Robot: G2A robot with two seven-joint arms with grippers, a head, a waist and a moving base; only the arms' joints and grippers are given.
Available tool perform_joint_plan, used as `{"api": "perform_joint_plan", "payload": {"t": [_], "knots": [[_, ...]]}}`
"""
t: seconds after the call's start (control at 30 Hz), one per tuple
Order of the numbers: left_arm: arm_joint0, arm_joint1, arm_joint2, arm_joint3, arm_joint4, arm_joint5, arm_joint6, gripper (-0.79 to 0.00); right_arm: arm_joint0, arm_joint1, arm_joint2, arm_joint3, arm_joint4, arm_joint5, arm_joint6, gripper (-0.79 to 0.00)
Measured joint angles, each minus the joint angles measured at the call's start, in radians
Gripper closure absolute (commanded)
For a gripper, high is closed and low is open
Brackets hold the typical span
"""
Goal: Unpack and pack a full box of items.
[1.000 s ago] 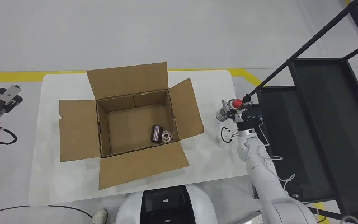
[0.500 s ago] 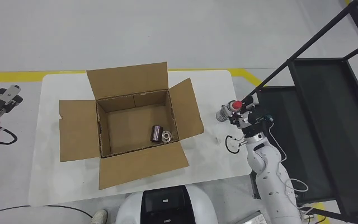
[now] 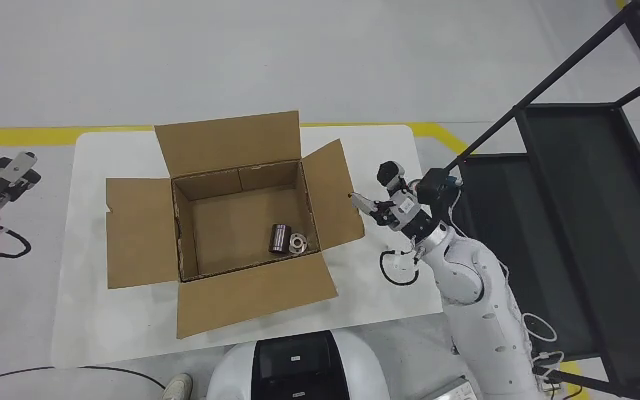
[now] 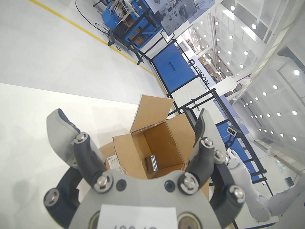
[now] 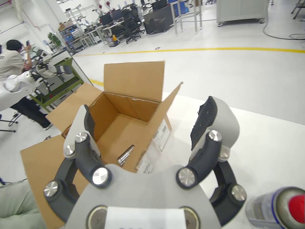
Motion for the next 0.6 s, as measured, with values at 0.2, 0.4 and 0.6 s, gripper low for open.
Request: {"api": "perform_joint_plan", "payload": {"t": [0.2,0.4,0.6], "knots": [[0.0,0.0,0.0,0.0,0.0,0.0,0.0,-0.785,0.062,-0.001,-0.096,0.014,0.149,0.057,0.161,-0.785],[0.0,0.0,0.0,0.0,0.0,0.0,0.0,-0.785,0.088,-0.004,-0.123,0.024,0.214,0.122,0.202,-0.785],[0.0,0.0,0.0,0.0,0.0,0.0,0.0,-0.785,0.088,-0.004,-0.123,0.024,0.213,0.121,0.201,-0.785]]}}
